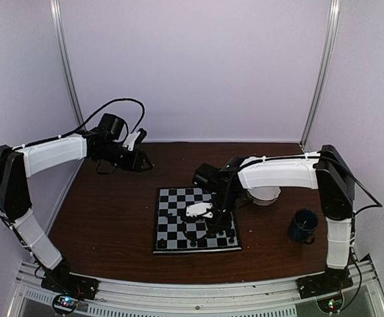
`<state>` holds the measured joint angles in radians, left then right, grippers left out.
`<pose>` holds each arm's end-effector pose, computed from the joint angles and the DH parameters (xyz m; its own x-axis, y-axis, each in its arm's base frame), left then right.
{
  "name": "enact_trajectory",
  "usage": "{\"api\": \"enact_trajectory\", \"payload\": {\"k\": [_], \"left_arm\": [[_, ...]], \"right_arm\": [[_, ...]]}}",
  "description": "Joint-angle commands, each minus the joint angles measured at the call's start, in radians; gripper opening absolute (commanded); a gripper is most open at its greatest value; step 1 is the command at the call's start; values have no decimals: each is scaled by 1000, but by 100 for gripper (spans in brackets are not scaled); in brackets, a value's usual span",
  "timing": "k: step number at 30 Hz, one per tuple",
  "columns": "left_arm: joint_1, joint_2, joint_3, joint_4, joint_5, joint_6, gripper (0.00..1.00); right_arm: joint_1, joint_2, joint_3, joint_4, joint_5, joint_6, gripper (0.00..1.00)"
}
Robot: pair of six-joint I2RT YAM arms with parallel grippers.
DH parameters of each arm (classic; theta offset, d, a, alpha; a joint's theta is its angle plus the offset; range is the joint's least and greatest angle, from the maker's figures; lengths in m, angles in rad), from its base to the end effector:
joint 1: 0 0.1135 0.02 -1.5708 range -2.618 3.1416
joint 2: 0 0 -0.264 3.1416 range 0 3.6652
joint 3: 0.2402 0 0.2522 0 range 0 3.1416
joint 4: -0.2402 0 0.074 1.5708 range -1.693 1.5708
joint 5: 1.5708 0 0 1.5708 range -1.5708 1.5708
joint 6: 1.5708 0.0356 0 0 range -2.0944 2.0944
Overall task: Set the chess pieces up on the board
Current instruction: Place the pawn at c7.
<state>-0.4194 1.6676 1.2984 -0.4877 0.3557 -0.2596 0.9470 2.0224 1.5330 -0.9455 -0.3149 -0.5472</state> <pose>0.3292 -0.1603 0.2627 -0.8186 0.1015 -0.5653 0.3930 0.8167 -0.4225 0.2213 0.3264 0.1820 -0.0799 -0.9580 -0.2754 -0.9811 0.0268 0.1916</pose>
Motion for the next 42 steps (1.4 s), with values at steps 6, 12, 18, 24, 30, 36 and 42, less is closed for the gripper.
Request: {"api": "enact_trajectory", "payload": {"k": [6,12,18,24,30,36,42], "left_arm": [[5,-31,25,17,4,13,49],[5,-31,24,17,5,12,49],[5,-29,24,18,3,13,49],[5,-29,24,18,5,13,49],[5,-33,25,18,6,13,49],[5,-33,24,17,4,12,49],[5,-27,24,17,3,13,49]], "right_arm": [[6,31,40,16,28,7,9],[7,27,36,12,30,7,12],[8,-4,23,7,27,10,15],[16,-5,23,-1,25,9,14],[22,-7,20,-6,27,7,13],[22,-15,17,7,75,10,15],[19,-16,17,14,101,12,12]]}}
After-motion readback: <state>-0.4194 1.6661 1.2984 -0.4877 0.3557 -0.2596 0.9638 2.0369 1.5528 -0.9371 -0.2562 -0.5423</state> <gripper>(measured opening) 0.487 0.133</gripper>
